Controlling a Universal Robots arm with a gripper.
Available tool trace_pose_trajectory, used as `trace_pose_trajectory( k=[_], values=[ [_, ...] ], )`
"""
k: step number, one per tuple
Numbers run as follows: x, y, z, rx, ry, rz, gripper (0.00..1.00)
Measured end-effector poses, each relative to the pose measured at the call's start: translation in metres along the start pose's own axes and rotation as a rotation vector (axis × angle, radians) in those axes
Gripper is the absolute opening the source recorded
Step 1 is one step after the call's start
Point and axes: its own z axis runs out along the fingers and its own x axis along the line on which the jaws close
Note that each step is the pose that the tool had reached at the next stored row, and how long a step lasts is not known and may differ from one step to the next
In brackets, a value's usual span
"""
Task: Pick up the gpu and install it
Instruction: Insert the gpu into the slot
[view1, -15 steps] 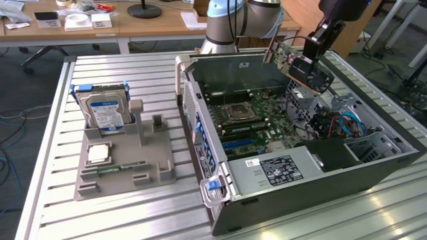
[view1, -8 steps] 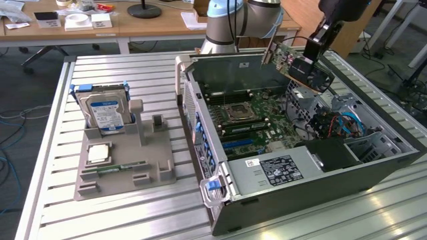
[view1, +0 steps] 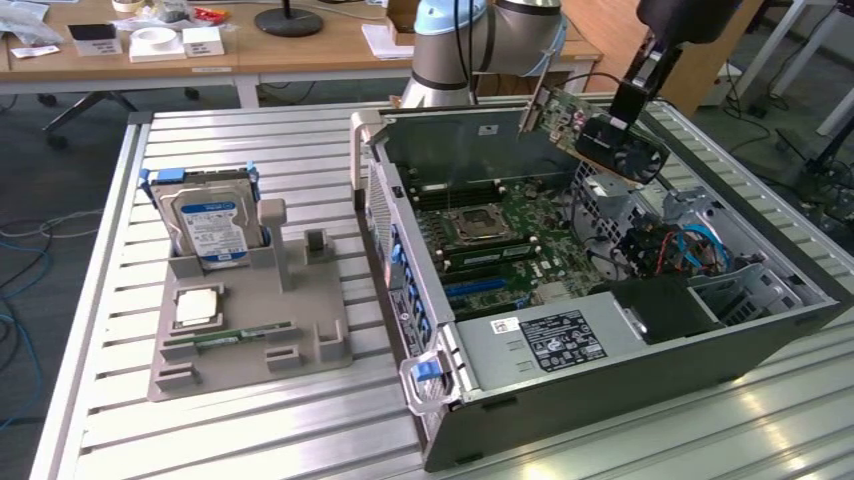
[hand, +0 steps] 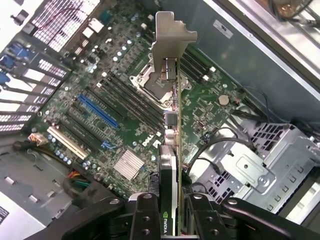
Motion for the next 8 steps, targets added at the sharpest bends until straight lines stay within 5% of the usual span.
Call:
trace_pose_trajectory(
  k=[8],
  values=[
    [0.0, 0.0, 0.0003, -0.0018, 0.0046, -0.086, 0.27]
  ],
)
